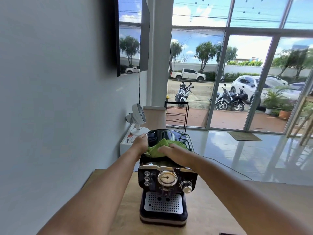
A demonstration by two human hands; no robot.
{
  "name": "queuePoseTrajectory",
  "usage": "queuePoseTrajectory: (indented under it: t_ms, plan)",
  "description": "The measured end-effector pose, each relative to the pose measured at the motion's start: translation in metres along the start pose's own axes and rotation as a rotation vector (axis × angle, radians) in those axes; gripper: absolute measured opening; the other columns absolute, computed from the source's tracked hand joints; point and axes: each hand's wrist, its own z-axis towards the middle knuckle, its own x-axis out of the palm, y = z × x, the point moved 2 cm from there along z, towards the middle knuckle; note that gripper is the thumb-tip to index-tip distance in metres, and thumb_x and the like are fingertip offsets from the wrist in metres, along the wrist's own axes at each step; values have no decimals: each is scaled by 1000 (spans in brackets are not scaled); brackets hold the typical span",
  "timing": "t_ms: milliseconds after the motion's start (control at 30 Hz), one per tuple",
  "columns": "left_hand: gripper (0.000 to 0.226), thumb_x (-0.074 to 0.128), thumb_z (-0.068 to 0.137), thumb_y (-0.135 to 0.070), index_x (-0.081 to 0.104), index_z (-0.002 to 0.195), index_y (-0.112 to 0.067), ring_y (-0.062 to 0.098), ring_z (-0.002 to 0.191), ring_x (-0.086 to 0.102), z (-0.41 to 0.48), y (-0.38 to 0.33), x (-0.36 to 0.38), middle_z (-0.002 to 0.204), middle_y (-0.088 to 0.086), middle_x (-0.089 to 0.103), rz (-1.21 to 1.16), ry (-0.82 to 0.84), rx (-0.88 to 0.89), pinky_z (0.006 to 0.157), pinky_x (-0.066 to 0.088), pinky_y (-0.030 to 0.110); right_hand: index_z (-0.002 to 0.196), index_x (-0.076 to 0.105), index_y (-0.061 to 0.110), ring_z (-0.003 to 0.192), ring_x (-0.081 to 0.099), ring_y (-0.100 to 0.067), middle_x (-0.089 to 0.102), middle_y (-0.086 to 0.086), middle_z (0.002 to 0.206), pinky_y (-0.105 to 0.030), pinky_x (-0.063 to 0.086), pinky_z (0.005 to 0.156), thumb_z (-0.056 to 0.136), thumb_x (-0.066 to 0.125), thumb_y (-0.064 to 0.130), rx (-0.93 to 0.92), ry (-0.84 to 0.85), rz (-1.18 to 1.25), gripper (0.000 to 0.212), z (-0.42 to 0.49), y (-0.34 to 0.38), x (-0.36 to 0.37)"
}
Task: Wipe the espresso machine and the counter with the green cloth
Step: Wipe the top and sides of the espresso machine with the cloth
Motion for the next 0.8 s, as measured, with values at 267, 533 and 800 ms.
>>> queuePoseTrajectory:
  t_ms: [267, 533, 800]
  plan:
    - [30, 29, 102, -14, 53, 86, -7, 20, 90, 45, 2, 5, 3, 88, 8, 51, -98, 9, -28, 80, 35, 30, 97, 55, -10, 69, 41, -23, 49, -9, 77, -46, 39, 67, 89, 40, 40, -144, -85, 45, 52, -53, 2, 13]
    - [37, 31, 102, -17, 35, 68, -30, 15, 92, 37, -3, 2, 4, 76, -15, 37, -175, -23, -67, 79, 31, 26, 76, 53, 9, 48, 40, -13, 46, -1, 58, -23, 36, 45, 98, 48, 23, -9, -38, 382, 27, -68, 20, -10]
    - [37, 30, 103, -13, 34, 69, -29, 10, 84, 39, 2, 6, 6, 77, -15, 34, -204, -30, -36, 70, 32, 18, 98, 60, 4, 76, 60, -27, 62, -17, 89, -36, 53, 70, 99, 48, 19, 179, -433, 703, 19, 37, 31, -80]
